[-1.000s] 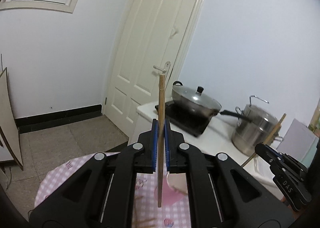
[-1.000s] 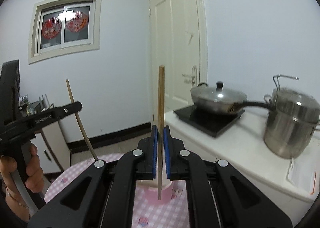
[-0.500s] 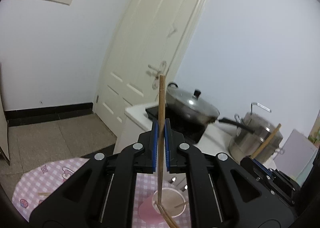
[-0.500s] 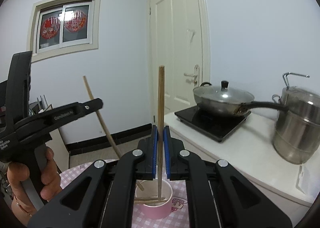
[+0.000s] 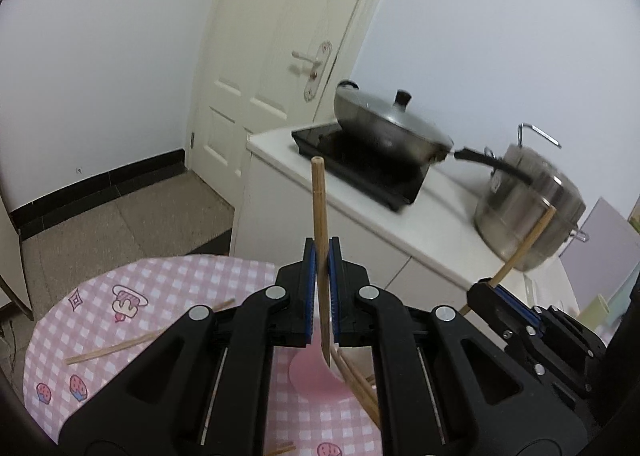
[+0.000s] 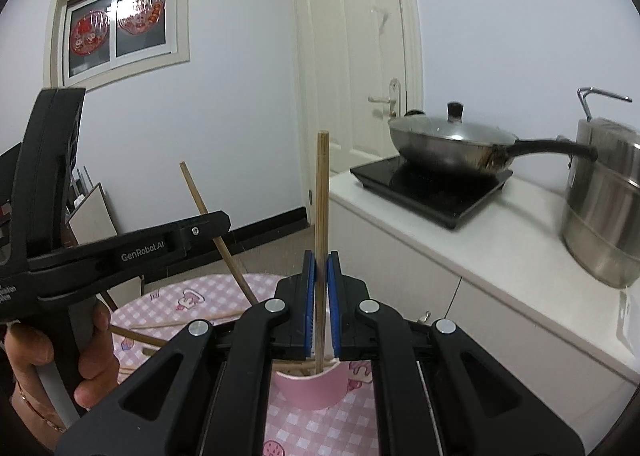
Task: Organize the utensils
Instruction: 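Lower both held chopsticks into the pink cup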
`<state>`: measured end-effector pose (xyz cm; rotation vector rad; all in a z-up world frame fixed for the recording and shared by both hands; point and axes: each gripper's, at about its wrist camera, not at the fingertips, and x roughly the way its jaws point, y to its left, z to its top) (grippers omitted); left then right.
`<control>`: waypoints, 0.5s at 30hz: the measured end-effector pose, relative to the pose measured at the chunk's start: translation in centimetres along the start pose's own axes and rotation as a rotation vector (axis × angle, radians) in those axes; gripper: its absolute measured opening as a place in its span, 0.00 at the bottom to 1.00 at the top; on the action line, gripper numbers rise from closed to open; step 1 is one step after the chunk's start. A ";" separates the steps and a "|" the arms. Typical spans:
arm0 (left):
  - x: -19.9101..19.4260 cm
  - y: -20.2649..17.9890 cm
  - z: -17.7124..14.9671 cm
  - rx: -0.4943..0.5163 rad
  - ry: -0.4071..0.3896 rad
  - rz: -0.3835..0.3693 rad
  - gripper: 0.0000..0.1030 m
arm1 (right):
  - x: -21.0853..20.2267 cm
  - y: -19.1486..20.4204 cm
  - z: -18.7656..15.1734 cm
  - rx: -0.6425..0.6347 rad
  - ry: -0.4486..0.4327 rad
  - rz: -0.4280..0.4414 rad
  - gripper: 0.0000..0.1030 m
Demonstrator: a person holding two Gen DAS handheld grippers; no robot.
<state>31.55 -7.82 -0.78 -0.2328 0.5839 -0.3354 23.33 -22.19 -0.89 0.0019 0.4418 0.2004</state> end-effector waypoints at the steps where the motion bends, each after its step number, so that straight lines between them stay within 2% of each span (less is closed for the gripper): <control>1: 0.0 0.0 -0.1 0.005 0.002 0.002 0.07 | 0.1 0.1 -0.3 0.000 0.008 -0.002 0.05; 15: -0.6 -0.4 -0.3 0.053 0.068 0.025 0.08 | 0.2 -0.3 -1.2 0.033 0.042 -0.011 0.06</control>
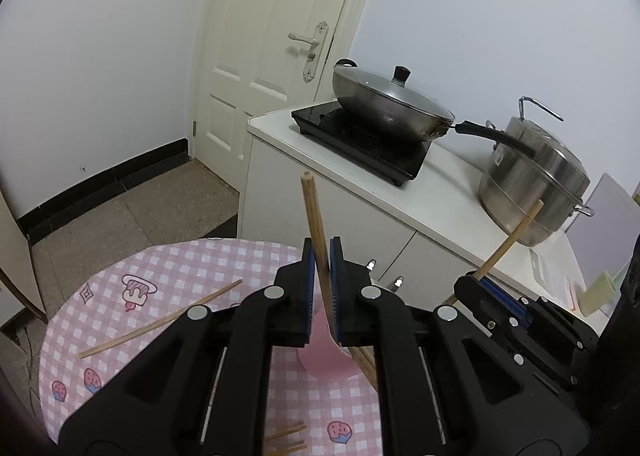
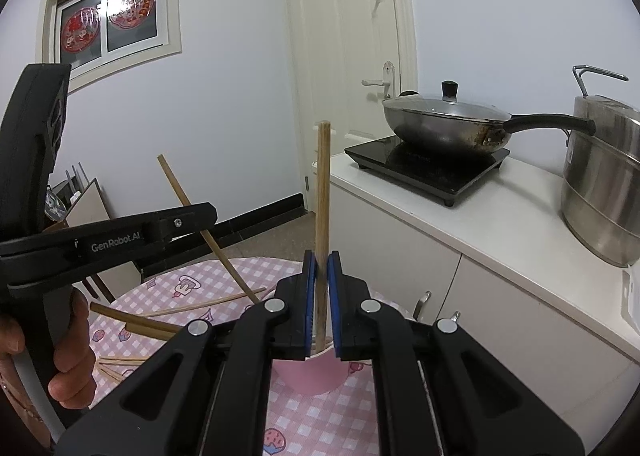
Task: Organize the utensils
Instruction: 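Lower both held chopsticks into the pink cup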
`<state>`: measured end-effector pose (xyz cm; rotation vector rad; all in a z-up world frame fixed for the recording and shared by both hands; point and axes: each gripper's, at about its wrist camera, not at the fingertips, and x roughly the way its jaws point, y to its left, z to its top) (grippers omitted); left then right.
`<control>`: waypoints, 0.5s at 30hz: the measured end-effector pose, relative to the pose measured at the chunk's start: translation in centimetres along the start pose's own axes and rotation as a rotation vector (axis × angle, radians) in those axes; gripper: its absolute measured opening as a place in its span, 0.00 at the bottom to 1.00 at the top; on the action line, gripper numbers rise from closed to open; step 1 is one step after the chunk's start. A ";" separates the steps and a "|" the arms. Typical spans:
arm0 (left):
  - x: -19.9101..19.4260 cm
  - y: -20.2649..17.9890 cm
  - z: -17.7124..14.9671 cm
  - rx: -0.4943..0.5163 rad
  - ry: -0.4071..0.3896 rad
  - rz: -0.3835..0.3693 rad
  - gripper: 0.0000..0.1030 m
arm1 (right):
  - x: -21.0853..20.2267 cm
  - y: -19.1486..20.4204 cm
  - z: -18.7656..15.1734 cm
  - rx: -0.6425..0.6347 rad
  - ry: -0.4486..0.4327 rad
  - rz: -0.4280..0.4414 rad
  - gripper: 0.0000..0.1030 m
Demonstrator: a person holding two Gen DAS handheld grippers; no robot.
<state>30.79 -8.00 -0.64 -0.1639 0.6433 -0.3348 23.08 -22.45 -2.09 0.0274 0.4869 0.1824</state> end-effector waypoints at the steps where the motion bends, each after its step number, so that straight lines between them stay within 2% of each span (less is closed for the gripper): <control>1: -0.1 -0.1 0.0 0.003 0.001 0.001 0.08 | 0.0 0.0 0.0 0.002 0.003 0.000 0.07; 3: -0.5 -0.1 -0.1 0.003 -0.003 0.005 0.12 | -0.1 -0.1 0.0 0.009 0.007 0.000 0.11; 4: -0.8 -0.1 -0.1 0.003 -0.008 0.007 0.23 | -0.3 -0.1 0.0 0.013 0.006 0.001 0.15; 5: -1.0 -0.1 -0.1 0.003 -0.015 0.008 0.43 | -0.4 -0.1 0.0 0.016 0.005 0.001 0.18; 6: -1.7 -0.1 -0.2 0.001 -0.037 0.008 0.53 | -0.6 0.0 0.0 0.018 0.004 0.001 0.18; 7: -2.0 -0.2 -0.2 0.002 -0.052 0.009 0.57 | -0.7 0.0 -0.1 0.018 0.004 0.000 0.18; 10: -3.0 -0.7 -0.3 0.035 -0.057 0.025 0.57 | -1.1 0.1 -0.1 0.025 0.000 0.001 0.19; 15: -4.7 -1.0 -0.8 0.059 -0.072 0.037 0.57 | -2.7 0.7 -0.1 0.030 -0.021 -0.001 0.27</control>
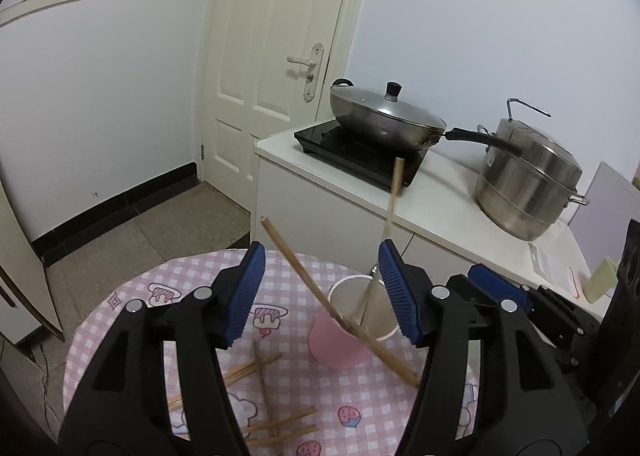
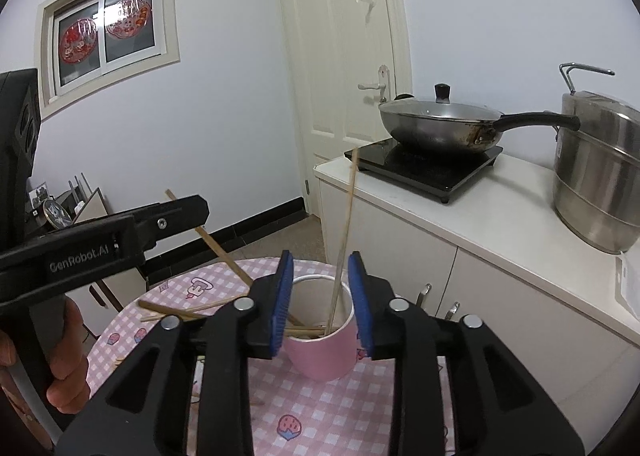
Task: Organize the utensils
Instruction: 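Lower both held chopsticks into the pink cup, then open the left tool while the right tool opens, releasing chopsticks into the cup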
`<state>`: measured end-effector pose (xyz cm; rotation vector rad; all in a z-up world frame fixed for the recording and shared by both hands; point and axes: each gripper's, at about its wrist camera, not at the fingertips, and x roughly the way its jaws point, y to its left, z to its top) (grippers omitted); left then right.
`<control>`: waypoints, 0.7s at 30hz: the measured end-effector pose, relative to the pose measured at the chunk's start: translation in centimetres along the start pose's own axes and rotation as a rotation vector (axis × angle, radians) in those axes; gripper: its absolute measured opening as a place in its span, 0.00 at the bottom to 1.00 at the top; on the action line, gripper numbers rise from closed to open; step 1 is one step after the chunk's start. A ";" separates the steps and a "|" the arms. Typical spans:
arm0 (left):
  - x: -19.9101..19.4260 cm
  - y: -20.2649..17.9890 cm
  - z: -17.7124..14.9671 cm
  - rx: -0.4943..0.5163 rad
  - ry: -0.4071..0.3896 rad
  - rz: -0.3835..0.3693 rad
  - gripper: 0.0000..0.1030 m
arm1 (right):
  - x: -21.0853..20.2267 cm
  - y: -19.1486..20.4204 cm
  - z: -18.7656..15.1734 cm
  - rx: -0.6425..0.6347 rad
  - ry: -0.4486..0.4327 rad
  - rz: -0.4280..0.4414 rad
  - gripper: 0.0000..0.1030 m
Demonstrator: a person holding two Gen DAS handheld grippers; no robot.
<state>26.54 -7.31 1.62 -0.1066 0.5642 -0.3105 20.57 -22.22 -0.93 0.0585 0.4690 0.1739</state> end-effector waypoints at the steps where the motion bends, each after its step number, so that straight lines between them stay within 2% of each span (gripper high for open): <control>1: -0.3 0.0 -0.1 0.002 -0.002 0.005 0.57 | -0.3 0.2 0.0 -0.002 -0.003 0.000 0.28; 16: -8.1 0.6 -2.9 0.047 -0.081 0.094 0.59 | -5.8 3.9 -0.8 -0.041 -0.065 0.012 0.37; 21: -10.9 2.0 -4.6 0.048 -0.094 0.117 0.60 | -7.3 5.9 -1.9 -0.060 -0.066 0.028 0.39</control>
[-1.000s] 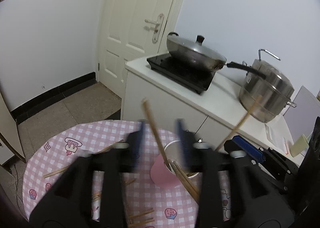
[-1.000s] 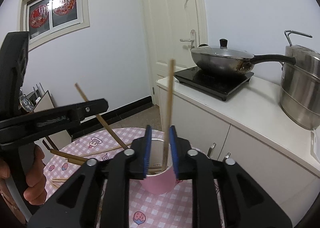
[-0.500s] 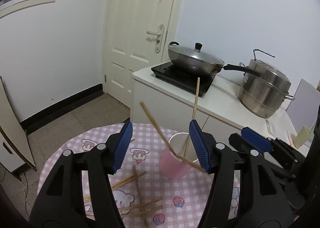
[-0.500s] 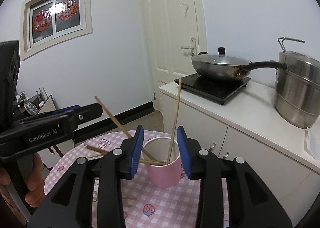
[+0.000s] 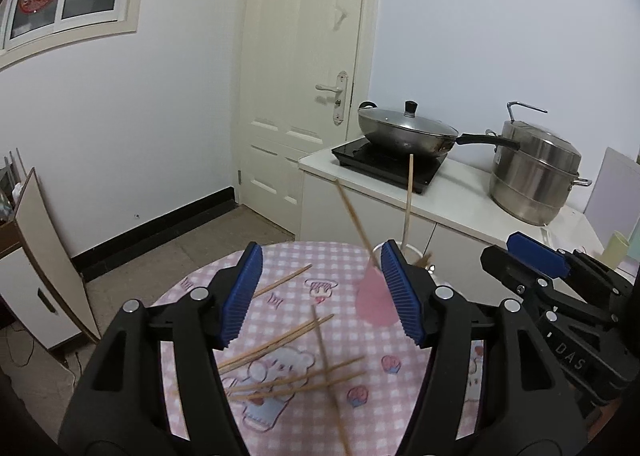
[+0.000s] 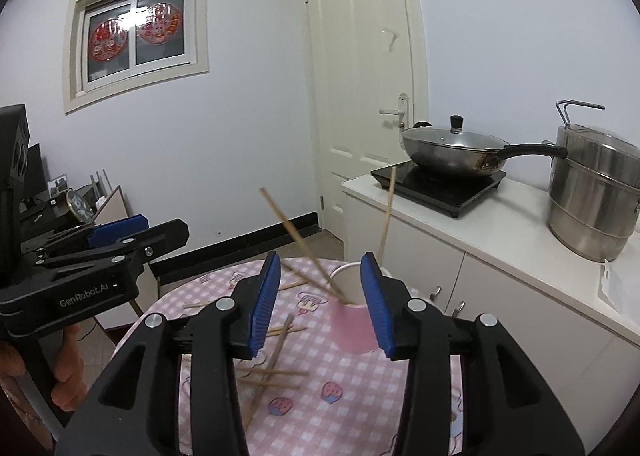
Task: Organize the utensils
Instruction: 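Open the left tool while the right tool opens, releasing chopsticks into the cup, then move both open tools back over the scattered chopsticks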
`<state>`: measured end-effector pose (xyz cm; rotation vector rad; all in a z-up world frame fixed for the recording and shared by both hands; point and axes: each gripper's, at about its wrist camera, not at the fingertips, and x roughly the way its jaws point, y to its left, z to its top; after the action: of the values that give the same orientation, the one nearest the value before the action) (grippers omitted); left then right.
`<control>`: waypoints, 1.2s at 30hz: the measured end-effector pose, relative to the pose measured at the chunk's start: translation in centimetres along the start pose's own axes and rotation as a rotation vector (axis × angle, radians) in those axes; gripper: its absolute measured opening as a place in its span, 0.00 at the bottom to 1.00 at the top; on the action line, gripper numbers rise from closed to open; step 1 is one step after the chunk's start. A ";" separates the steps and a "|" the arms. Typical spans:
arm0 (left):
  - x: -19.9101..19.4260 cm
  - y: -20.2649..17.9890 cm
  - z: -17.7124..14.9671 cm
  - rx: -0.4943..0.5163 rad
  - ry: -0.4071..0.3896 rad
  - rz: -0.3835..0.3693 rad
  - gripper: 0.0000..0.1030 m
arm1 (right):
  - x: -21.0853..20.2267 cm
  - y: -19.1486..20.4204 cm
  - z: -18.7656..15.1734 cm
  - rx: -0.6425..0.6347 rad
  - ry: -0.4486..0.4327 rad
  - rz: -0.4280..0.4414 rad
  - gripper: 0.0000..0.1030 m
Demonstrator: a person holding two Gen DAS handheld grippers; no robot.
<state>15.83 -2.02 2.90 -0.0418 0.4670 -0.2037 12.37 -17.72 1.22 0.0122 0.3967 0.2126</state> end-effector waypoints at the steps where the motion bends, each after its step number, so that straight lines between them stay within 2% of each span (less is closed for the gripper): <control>1: -0.4 0.3 -0.2 -0.002 0.000 0.002 0.61 | -0.2 0.3 -0.1 -0.002 0.002 0.003 0.39; 8: -2.3 2.9 -3.0 -0.007 0.021 0.038 0.63 | -0.4 3.0 -2.0 -0.014 0.032 0.035 0.40; 15: -1.7 5.6 -6.1 -0.032 0.081 0.068 0.63 | 1.2 5.1 -4.9 -0.014 0.107 0.066 0.40; 26: 3.2 7.5 -11.4 -0.034 0.254 0.081 0.63 | 6.5 5.4 -10.5 0.010 0.300 0.056 0.40; 31: 6.2 6.8 -13.1 0.017 0.334 0.051 0.63 | 8.2 4.4 -12.5 0.043 0.371 0.037 0.40; 36: 8.5 5.6 -13.7 0.080 0.374 0.027 0.63 | 9.0 3.3 -13.5 0.065 0.407 0.040 0.40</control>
<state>18.09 1.85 -13.59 0.0827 0.8313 -0.2040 14.67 -13.03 -14.47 0.0410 0.8091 0.2419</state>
